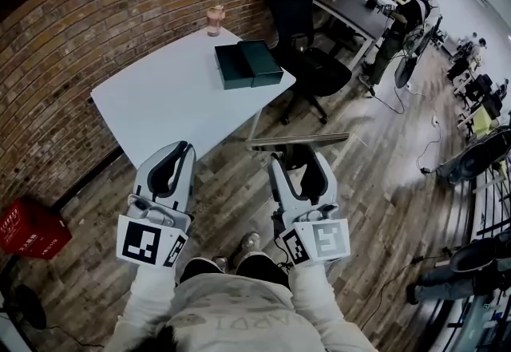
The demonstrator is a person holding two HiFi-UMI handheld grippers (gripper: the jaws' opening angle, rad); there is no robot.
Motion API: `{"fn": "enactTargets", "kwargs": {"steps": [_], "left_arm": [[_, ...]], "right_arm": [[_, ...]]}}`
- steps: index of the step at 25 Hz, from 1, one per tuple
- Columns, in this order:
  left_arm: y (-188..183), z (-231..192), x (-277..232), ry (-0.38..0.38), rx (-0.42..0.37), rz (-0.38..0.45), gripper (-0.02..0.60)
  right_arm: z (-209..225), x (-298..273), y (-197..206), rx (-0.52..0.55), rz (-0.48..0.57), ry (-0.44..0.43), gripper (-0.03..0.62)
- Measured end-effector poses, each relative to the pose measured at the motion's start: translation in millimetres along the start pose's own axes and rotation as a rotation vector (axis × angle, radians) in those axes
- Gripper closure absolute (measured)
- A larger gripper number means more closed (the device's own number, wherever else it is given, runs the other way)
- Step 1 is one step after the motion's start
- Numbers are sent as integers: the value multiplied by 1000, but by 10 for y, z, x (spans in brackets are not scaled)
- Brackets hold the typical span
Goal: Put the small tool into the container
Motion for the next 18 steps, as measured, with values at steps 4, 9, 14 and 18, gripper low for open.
{"fn": "enactTargets", "kwargs": {"steps": [4,9,14,18], "left_arm": [[87,-52,-201,-10,7,-2,560],[174,-124,-589,-27,1,-7,561],[265,-172,-1090,-43,-4,-6,563],[350,-195,-1517,-59,-8,-5,563]], "right_arm": [[155,-155,78,0,-7,-2,301],[420,-471,137,8,-5,-23,301],[798,-857,171,6,-3,-53,301],[1144,-1178,245,1,-3,-84,301]]}}
Point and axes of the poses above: the fingertips, and each gripper's own axes: x backward along the fingers, z to its right, y out of its underside, the point moved 8 cm from there along x, backward along the fingers, and after that the axes turned 8 degrees about -y, right-handed, at the moved point
